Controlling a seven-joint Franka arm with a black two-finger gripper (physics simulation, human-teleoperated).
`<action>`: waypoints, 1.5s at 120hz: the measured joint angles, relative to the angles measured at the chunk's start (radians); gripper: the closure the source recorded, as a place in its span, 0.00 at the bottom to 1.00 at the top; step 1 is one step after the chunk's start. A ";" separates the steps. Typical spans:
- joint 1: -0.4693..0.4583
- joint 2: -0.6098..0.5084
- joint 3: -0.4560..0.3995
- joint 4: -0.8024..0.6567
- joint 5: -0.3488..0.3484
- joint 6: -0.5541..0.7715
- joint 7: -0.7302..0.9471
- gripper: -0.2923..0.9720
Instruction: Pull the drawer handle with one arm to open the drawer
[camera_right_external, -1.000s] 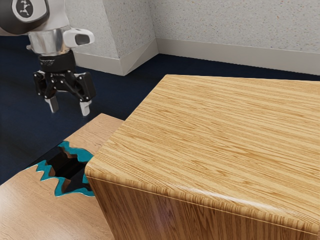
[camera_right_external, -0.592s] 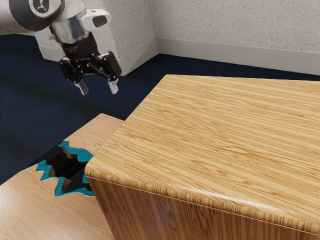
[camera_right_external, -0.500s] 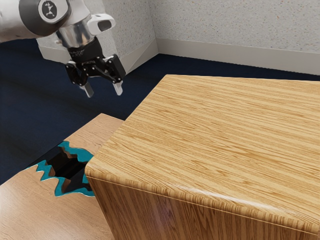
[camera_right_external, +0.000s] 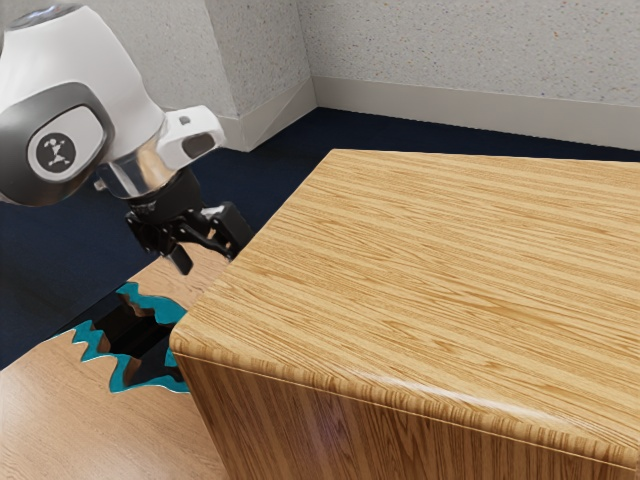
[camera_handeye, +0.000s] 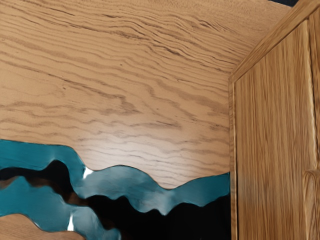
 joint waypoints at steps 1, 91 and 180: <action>0.000 -0.002 -0.001 -0.002 0.001 0.004 0.000 0.23; 0.006 -0.154 0.016 -0.243 -0.324 0.242 0.031 0.23; 0.004 -0.146 0.054 -0.299 -0.330 0.252 0.049 0.23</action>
